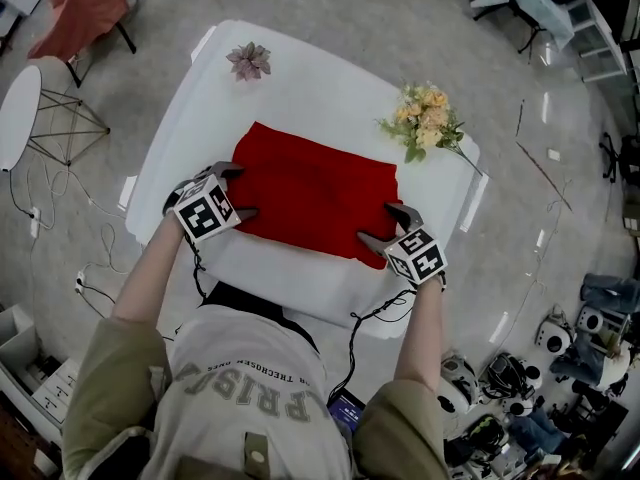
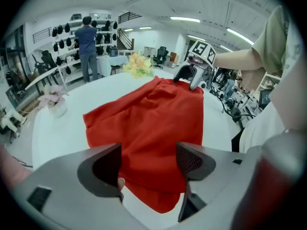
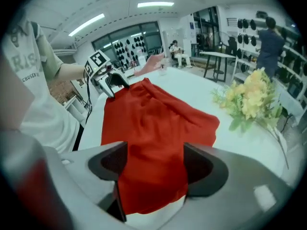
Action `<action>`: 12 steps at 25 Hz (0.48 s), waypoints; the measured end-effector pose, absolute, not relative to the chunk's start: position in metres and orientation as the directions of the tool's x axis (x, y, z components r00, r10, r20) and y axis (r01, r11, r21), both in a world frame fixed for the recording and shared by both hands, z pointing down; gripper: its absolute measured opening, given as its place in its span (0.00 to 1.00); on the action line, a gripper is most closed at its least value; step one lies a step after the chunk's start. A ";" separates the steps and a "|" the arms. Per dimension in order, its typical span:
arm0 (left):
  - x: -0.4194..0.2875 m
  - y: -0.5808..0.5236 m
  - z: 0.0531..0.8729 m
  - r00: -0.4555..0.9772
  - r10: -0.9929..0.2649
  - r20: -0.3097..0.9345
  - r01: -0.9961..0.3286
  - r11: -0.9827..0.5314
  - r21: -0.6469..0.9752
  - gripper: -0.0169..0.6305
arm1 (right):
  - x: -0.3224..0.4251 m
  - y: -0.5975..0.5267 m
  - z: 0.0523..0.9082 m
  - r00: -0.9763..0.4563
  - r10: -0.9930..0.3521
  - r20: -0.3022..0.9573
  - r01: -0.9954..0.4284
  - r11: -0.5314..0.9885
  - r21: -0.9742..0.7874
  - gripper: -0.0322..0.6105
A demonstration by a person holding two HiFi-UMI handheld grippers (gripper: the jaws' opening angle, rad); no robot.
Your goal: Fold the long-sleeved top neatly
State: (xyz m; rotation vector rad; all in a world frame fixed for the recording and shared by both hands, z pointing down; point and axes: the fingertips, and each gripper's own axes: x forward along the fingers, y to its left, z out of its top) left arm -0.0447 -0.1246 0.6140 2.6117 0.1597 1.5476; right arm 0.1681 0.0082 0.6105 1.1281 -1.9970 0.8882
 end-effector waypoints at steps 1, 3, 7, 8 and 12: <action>-0.045 -0.125 0.603 0.511 0.109 0.853 0.006 -0.992 0.123 0.55 | 0.168 0.006 0.596 -0.388 -0.501 0.774 -0.901 0.381 -0.206 0.60; -0.043 -0.129 0.577 0.609 0.019 0.793 -0.103 -0.989 0.103 0.55 | 0.168 0.001 0.558 -0.337 -0.665 0.666 -0.934 0.328 -0.145 0.60; -0.038 -0.135 0.524 0.758 -0.232 0.610 -0.352 -0.932 0.084 0.55 | 0.159 0.003 0.481 -0.169 -0.908 0.383 -0.985 0.146 -0.088 0.60; -0.037 -0.131 0.511 0.773 -0.285 0.567 -0.396 -0.915 0.080 0.55 | 0.156 0.006 0.466 -0.119 -0.940 0.320 -0.992 0.097 -0.084 0.60; -0.036 -0.100 0.466 0.808 -0.420 0.413 -0.502 -0.858 0.108 0.55 | 0.140 0.022 0.425 0.059 -0.990 0.128 -0.987 -0.077 -0.138 0.60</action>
